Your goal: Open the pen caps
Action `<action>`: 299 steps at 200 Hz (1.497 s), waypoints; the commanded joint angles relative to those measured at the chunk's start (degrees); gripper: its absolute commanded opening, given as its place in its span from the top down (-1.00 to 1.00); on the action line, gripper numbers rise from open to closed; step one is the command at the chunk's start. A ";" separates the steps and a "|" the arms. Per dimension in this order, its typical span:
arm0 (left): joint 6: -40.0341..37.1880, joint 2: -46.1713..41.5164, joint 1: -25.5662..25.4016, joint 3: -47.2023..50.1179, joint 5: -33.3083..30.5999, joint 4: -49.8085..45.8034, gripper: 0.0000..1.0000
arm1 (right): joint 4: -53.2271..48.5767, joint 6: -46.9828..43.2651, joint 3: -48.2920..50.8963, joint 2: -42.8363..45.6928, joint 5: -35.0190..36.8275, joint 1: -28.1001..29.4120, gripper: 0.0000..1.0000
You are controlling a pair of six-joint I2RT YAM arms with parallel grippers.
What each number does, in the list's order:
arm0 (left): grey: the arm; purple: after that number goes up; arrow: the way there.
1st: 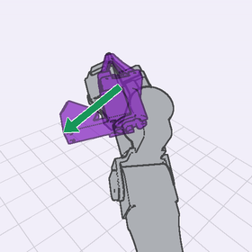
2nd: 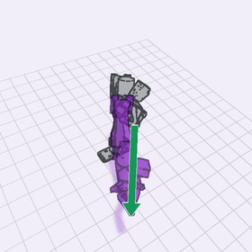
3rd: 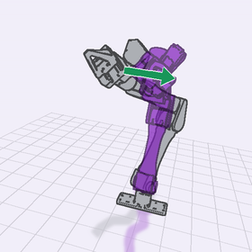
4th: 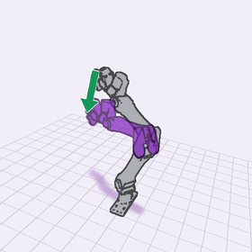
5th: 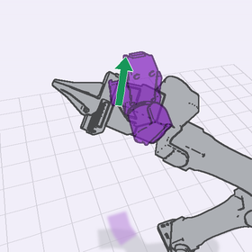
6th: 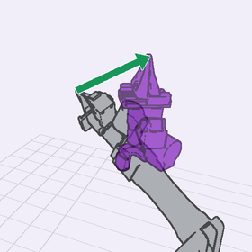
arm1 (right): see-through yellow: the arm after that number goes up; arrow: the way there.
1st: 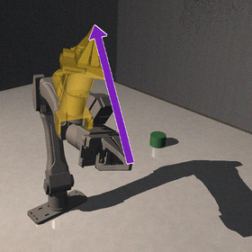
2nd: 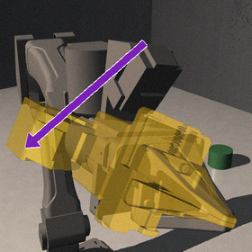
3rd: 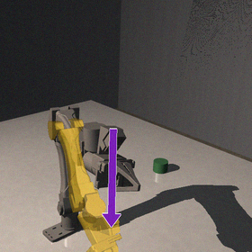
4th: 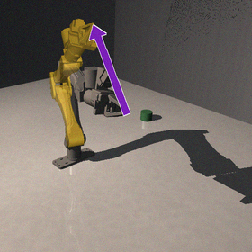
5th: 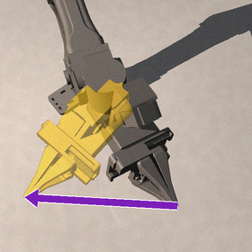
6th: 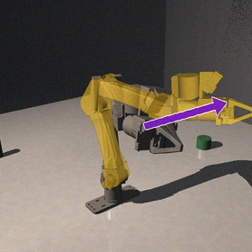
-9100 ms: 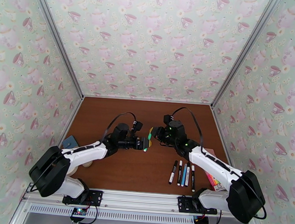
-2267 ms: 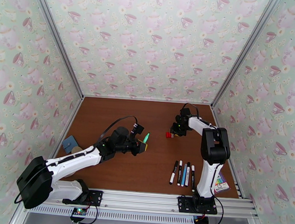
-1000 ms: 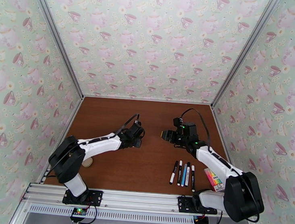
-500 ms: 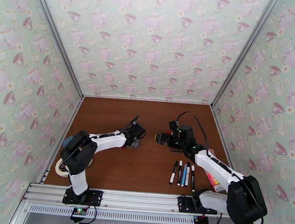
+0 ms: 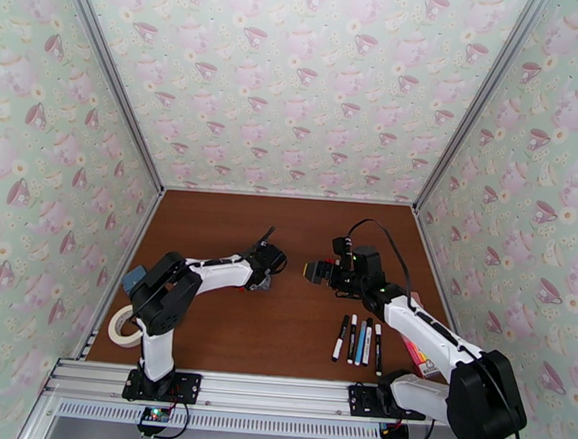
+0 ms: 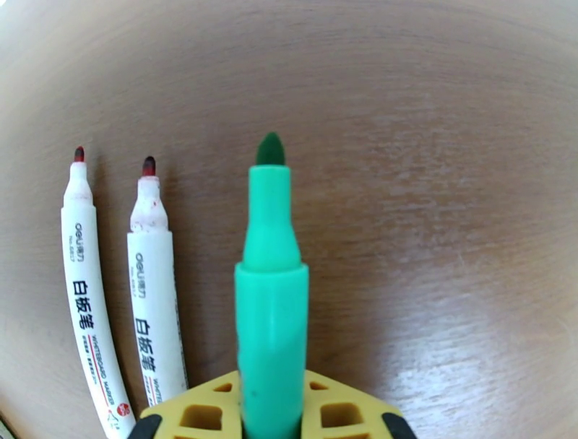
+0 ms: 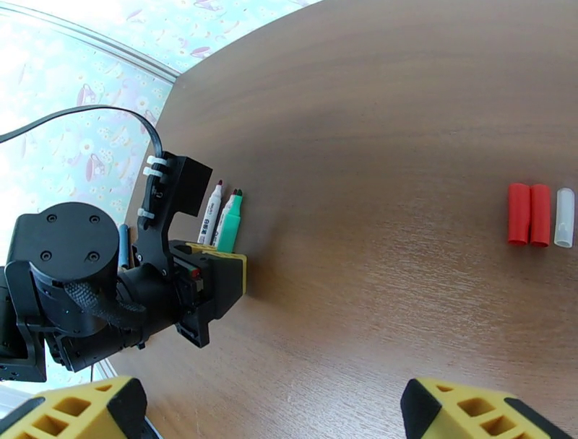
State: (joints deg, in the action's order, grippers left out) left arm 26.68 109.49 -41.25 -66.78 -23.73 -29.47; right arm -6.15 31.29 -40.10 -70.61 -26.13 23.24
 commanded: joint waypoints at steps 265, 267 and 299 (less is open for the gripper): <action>-5.58 -25.55 -0.96 13.21 42.96 22.63 -1.00 | -33.72 7.47 1.34 1.75 26.70 0.13 0.09; -5.58 -25.55 -0.98 13.25 43.19 22.80 -1.00 | -33.74 7.43 1.34 1.67 26.67 0.13 0.10; -6.79 -26.49 -1.37 13.52 44.71 23.41 -1.00 | -33.92 7.65 1.34 -0.35 25.56 0.13 0.20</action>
State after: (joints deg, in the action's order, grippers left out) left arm 21.67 84.79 -42.28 -53.98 16.62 -8.45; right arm -38.24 38.00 -39.35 -69.69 -1.43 23.24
